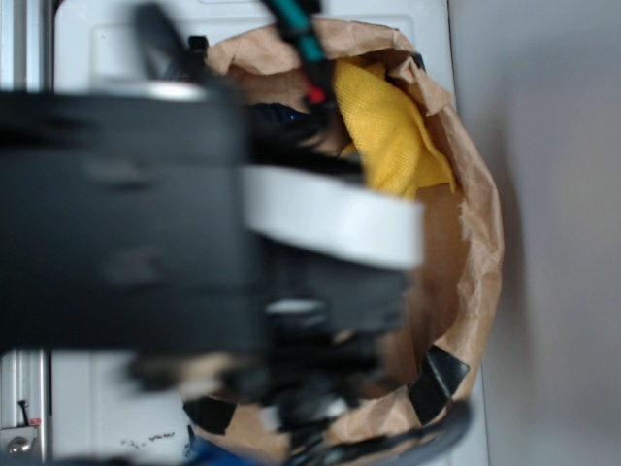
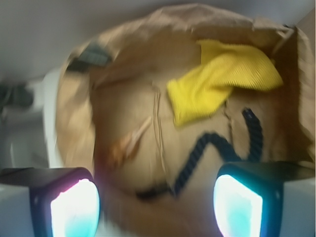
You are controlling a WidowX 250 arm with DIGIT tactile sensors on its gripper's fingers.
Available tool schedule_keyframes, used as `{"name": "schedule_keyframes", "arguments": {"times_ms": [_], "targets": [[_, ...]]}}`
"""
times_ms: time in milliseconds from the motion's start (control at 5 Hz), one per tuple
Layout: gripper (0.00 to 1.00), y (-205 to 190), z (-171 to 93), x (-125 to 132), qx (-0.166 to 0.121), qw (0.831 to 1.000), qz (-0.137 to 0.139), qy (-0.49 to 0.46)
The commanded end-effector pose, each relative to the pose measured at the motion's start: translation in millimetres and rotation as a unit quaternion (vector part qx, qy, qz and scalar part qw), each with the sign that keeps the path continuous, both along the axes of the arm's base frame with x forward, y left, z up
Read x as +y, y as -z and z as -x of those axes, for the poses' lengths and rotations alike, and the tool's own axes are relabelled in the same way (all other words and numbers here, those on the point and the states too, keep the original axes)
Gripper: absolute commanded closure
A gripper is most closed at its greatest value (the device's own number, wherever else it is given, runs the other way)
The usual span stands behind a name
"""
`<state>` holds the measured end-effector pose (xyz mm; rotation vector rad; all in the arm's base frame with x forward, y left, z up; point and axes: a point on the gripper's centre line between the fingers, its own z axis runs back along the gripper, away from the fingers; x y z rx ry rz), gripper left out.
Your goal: Grab the blue rope.
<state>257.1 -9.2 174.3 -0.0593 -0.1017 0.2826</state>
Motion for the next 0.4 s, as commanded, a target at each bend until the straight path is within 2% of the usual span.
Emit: {"name": "schedule_keyframes", "arguments": {"times_ms": [0, 200], "targets": [[0.0, 20.8, 8.2, 40.3, -0.056, 0.995, -0.013, -0.088], [0.0, 28.6, 0.9, 48.8, -0.031, 0.997, -0.014, -0.07]]}}
